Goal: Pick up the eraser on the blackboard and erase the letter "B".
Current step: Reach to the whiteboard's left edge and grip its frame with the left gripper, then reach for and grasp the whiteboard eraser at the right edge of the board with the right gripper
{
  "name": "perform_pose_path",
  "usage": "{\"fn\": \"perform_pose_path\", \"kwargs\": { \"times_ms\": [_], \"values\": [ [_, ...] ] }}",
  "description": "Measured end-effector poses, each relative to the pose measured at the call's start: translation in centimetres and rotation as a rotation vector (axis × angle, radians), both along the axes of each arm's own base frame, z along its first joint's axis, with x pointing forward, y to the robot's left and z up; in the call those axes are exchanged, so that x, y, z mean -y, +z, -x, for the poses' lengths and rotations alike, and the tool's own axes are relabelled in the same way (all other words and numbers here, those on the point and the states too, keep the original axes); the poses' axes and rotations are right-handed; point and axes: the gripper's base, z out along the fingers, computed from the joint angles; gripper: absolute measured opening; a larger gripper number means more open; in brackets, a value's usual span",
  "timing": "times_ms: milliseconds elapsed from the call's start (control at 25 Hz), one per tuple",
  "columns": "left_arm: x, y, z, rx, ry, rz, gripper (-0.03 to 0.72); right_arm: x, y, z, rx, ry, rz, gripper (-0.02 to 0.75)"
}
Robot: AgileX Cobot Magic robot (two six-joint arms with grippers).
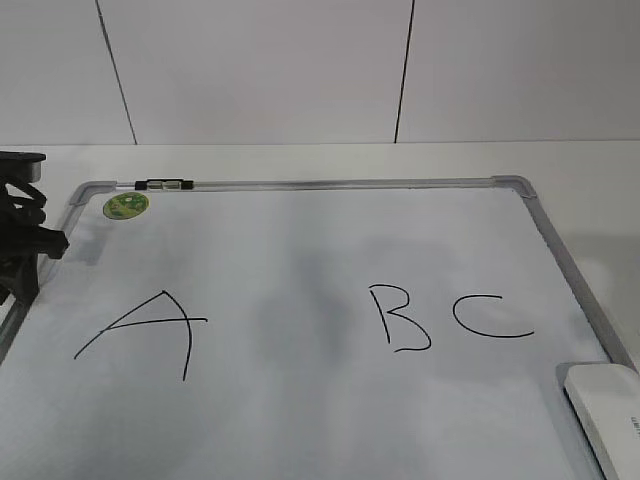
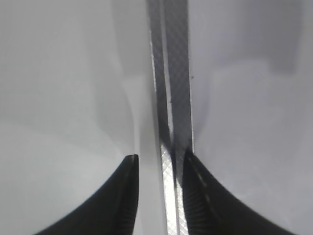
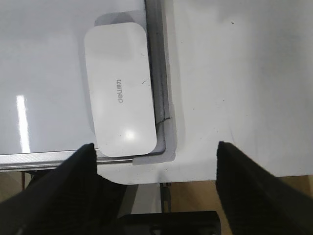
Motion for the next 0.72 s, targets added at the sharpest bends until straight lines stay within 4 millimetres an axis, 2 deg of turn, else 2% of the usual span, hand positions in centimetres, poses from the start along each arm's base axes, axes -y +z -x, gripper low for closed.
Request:
{"fn": "perform_pose_path", "kwargs": {
  "times_ms": [240, 480, 720],
  "values": [
    [0.02, -0.18, -0.24, -0.006, -0.013, -0.001, 0.217, 0.00, 0.00, 0.00, 0.000, 0.000, 0.000, 0.584],
    [0.14, -0.24, -0.22, -0.013, -0.002, 0.013, 0.035, 0.00, 0.00, 0.00, 0.000, 0.000, 0.000, 0.584],
    [0.14, -0.16, -0.27, -0.013, 0.008, 0.014, 0.022, -0.66, 0.02, 0.06, -0.007, -0.001, -0.076, 0.584]
  ]
}}
